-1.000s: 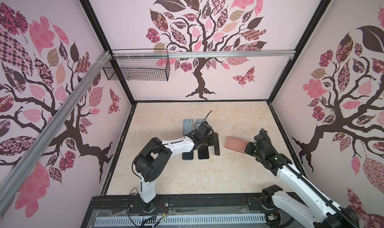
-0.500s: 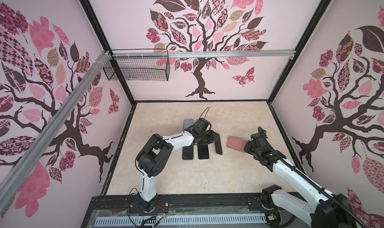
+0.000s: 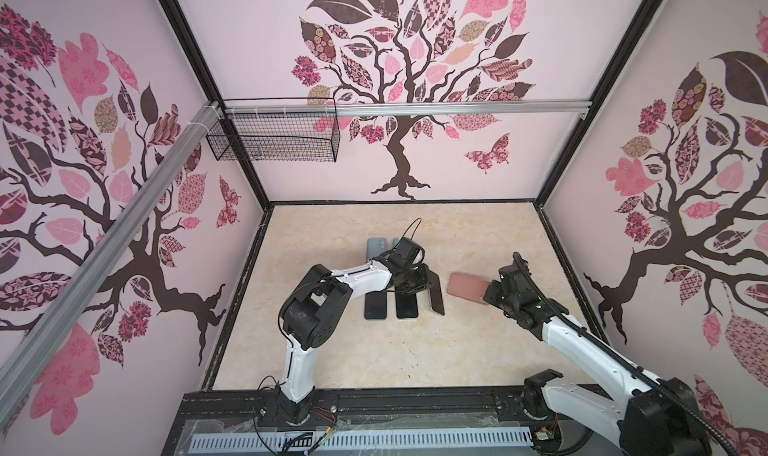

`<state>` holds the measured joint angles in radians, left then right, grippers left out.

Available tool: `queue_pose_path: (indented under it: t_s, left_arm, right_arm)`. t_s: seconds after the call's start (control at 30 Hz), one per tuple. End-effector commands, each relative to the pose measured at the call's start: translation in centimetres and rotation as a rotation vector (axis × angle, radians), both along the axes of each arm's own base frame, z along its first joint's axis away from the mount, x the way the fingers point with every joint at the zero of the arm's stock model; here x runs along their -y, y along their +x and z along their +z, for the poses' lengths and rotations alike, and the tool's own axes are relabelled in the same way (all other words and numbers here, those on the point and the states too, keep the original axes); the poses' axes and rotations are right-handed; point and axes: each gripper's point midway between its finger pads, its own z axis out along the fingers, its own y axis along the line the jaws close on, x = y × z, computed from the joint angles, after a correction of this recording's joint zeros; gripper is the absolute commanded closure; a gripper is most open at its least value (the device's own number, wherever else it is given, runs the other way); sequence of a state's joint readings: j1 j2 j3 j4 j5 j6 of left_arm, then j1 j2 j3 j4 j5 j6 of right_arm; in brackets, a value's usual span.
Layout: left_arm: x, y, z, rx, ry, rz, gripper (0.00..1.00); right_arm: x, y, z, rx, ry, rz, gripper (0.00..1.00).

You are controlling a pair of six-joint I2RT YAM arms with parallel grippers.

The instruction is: Take the phone out of the phone case

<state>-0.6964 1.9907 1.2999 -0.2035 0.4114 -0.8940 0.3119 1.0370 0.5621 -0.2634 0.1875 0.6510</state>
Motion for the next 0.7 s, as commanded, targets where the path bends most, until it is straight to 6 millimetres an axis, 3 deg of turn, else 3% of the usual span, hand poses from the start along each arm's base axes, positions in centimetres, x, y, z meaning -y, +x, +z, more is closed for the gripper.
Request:
queue_pose_path:
  t_s: [0.0,0.47,0.67]
  left_arm:
    - [0.7,0.7,1.0,0.028,-0.041,0.003,1.0]
    - [-0.1,0.8,-0.9,0.002,-0.007,0.023,1.0]
    - [-0.1,0.8,-1.4,-0.007,-0.005,0.024,0.97]
  right_arm:
    - [-0.5,0.5,0.6,0.015,0.029,0.008,1.0]
    - [-0.4,0.3,-0.8,-0.021,0.018,0.008,1.0]
    - [-1.4,0.2,-1.5,-0.04,0.055,0.043,1.0]
